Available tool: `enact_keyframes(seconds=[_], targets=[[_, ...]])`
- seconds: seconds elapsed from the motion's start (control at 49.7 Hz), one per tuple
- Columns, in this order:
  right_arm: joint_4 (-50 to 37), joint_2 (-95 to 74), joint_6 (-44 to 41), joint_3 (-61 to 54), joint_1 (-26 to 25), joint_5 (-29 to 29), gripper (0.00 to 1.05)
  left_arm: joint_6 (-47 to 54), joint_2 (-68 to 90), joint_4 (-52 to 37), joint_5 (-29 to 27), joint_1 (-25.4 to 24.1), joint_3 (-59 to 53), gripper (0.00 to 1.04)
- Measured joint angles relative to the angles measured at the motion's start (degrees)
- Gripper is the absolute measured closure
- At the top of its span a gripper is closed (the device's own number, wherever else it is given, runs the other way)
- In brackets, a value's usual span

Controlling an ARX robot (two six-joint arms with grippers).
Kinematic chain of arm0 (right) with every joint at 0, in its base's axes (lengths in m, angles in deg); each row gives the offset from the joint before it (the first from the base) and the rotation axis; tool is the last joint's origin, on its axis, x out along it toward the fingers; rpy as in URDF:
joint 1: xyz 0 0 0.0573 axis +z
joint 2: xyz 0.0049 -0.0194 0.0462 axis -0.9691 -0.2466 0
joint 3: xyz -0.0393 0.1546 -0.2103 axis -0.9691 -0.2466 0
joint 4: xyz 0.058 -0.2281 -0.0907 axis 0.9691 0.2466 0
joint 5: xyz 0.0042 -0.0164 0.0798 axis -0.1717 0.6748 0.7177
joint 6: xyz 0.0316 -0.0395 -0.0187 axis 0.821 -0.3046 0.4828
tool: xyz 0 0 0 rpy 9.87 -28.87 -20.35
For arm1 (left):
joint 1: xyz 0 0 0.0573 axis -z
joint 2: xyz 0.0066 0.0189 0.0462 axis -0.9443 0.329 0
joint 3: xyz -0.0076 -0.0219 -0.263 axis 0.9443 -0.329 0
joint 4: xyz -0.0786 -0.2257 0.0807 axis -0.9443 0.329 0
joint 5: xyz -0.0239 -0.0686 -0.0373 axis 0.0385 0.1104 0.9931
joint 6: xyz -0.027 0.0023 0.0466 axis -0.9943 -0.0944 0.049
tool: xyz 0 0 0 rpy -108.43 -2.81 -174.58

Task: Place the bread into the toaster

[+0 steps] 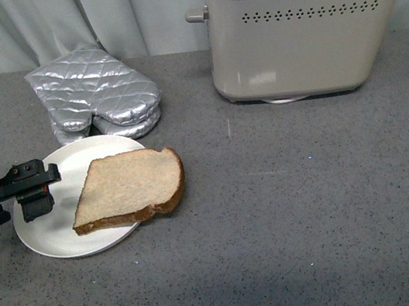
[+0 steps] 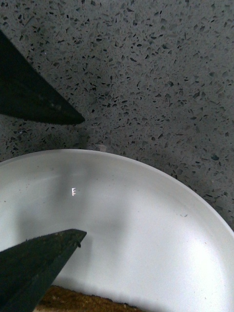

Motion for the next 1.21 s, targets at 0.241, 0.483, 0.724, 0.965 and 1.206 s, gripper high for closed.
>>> enact_keyframes(seconds=[0.241, 0.483, 0.724, 0.965, 1.206], targets=[[0.00, 0.00, 0.00, 0.00, 0.00, 0.00, 0.10, -0.85, 1.07, 0.17, 1.03, 0.26, 0.85, 0.79], [0.00, 0.00, 0.00, 0.00, 0.00, 0.00, 0.10, -2.80, -0.79, 0.57, 5.86, 0.02, 0.02, 1.01], [0.00, 0.00, 0.00, 0.00, 0.00, 0.00, 0.10, -7.37, -5.92, 0.83, 12.22, 1.64, -4.07, 1.02], [0.00, 0.00, 0.00, 0.00, 0.00, 0.00, 0.10, -12.98, -9.33, 0.39, 15.06, 7.02, -5.49, 1.02], [0.00, 0.00, 0.00, 0.00, 0.00, 0.00, 0.10, -19.10, -3.74, 1.05, 10.93, 20.22, 2.97, 1.02]])
